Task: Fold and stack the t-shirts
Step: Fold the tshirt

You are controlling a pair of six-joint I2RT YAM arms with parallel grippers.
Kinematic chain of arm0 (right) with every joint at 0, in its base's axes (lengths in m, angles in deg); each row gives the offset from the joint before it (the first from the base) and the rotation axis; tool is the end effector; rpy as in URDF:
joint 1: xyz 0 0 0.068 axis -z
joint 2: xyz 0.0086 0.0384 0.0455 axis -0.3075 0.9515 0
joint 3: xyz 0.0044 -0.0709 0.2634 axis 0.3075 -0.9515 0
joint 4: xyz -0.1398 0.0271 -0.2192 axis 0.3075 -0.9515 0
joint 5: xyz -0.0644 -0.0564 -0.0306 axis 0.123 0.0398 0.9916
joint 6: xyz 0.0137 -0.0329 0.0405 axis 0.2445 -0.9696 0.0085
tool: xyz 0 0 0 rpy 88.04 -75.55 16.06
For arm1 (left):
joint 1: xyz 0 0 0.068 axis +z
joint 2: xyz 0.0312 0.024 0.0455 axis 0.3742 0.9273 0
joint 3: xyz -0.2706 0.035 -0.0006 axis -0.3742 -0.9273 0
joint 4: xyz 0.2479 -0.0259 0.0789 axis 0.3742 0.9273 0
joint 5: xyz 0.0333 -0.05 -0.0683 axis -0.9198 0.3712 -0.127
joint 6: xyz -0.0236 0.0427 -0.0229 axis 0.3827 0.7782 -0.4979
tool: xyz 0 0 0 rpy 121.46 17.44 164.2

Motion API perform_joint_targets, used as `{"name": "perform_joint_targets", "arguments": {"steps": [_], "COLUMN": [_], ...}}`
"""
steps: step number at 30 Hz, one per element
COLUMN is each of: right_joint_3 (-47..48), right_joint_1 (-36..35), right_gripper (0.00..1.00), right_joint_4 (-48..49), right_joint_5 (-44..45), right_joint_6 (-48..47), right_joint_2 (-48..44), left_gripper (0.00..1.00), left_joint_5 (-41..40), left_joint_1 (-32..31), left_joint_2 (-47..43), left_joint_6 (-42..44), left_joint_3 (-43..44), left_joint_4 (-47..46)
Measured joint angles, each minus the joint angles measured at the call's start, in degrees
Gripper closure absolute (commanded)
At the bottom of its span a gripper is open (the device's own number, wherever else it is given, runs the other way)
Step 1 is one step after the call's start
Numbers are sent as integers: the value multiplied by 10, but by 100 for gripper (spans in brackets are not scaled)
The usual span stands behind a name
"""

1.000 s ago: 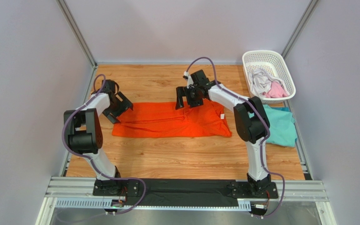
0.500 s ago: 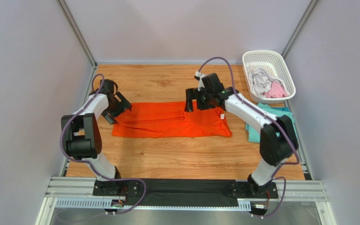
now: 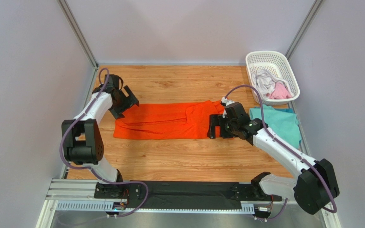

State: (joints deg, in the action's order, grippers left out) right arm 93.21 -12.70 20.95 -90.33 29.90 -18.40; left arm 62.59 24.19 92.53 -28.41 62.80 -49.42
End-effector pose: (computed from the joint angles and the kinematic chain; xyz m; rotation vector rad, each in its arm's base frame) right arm 0.1991 0.1207 0.2331 -0.2040 2.5809 0.4517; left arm 0.3278 0.0109 0.2294 -0.9620 2.5213 -0.2713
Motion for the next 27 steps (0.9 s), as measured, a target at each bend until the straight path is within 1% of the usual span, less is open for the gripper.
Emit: {"name": "perform_joint_targets", "arguments": {"steps": [3,6,9,12,15,22,27], "right_joint_3": [-1,3,26,50,74,151,230], "right_joint_1": [0,3,13,25,41,97,118], "right_gripper": [0,0,0,0,0,0,0], "right_joint_4": [18,44,63,81,87,94,95], "right_joint_5": [-7,-11,-18,-22,-29,-54,-69], "right_joint_6": [5,7,8,9,9,10,-7], "right_joint_2": [1,29,97,162,219,323,388], "left_gripper": [0,0,0,0,0,0,0], "left_joint_5": [22,50,75,94,106,140,141], "left_joint_1": [-19,-24,-23,-23,-31,-68,-138], "left_joint_2": [49,106,146,155,131,2,-83], "left_joint_6": [8,14,19,23,26,20,-10], "left_joint_3": [41,70,76,54,13,-158,-252], "left_joint_4": [-10,-29,-37,-46,-73,-150,-177]}}
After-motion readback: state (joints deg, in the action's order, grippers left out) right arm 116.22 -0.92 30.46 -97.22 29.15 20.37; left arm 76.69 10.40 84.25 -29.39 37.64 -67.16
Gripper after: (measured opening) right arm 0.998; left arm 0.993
